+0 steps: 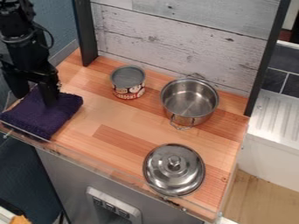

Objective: Move the can between the purple cloth and lid

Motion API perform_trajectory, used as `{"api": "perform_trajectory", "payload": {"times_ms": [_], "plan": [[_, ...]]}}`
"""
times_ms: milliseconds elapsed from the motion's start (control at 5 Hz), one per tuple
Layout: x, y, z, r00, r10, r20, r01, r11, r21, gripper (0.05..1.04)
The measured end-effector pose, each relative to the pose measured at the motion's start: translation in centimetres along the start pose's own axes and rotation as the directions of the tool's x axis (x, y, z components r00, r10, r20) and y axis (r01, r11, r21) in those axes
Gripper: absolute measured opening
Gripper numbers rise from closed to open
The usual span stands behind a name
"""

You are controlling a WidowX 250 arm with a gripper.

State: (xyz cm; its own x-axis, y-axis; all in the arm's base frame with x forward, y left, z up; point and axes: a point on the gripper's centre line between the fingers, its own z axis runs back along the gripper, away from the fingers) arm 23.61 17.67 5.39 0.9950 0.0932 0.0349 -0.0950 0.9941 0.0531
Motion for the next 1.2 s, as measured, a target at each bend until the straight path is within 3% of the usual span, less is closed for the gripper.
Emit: {"api": "perform_trajectory", "payload": {"times_ms": [200,600,800,1000,1200], "plan": [[-0.2,-0.2,-0.8,1.000,0.004,-0.026,-0.004,1.000,-0.015,1.001],[6.0,-5.1,-0.2,0.994,-0.108,-0.005,0.108,0.994,-0.003,1.001],[8.9,-6.9,0.2,0.991,-0.118,0.059,0.118,0.993,0.010,1.001],[11.8,-7.8,1.2,0.987,-0.058,0.150,0.057,0.998,0.006,1.001],[13.3,-8.4,1.9,0.973,-0.004,0.229,0.009,1.000,-0.020,1.001]]}}
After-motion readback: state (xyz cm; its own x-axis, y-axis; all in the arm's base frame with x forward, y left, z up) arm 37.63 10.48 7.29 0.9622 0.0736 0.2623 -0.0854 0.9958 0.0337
